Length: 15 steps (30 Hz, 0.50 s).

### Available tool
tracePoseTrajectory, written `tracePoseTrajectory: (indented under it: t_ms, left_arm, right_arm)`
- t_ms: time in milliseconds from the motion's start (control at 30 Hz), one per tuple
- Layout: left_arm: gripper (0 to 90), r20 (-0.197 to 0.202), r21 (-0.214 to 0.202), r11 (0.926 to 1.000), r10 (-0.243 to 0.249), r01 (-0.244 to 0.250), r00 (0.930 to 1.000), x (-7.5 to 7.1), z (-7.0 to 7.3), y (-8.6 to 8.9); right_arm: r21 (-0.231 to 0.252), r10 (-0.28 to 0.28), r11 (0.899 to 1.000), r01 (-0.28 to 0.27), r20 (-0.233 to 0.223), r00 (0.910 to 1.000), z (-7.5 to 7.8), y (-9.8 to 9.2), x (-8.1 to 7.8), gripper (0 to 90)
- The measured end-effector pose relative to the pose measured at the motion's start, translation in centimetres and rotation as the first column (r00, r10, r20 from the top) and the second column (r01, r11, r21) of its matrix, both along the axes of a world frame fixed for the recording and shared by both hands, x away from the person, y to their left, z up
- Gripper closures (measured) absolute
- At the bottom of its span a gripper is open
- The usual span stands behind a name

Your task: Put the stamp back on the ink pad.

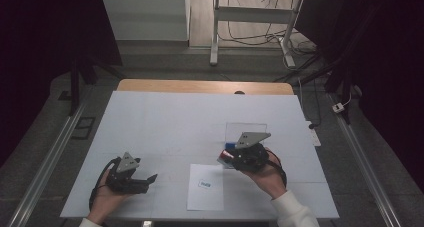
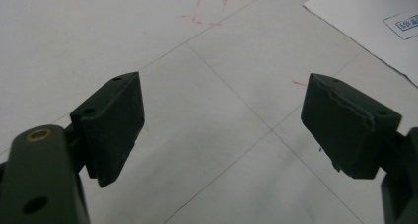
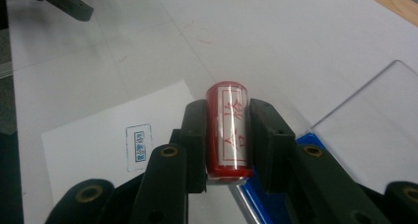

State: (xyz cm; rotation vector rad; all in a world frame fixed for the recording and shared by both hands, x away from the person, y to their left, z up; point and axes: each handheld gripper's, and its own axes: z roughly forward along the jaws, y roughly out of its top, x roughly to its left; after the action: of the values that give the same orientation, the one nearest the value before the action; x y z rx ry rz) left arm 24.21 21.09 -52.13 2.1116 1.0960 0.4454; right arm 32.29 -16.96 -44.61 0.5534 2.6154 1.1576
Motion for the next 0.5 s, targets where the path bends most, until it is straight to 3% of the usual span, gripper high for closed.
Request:
tracePoseTrajectory:
  t_ms: [500]
  left_arm:
    - [17.2, 0.002, 0.001, 1.0, 0.001, -0.001, 1.0, 0.0, 0.0, 0.0]
  right_arm:
    - [-0.004, -0.102, 0.995, 0.102, -0.002, 0.9948, 0.0, -2.6, 1.5, 69.1]
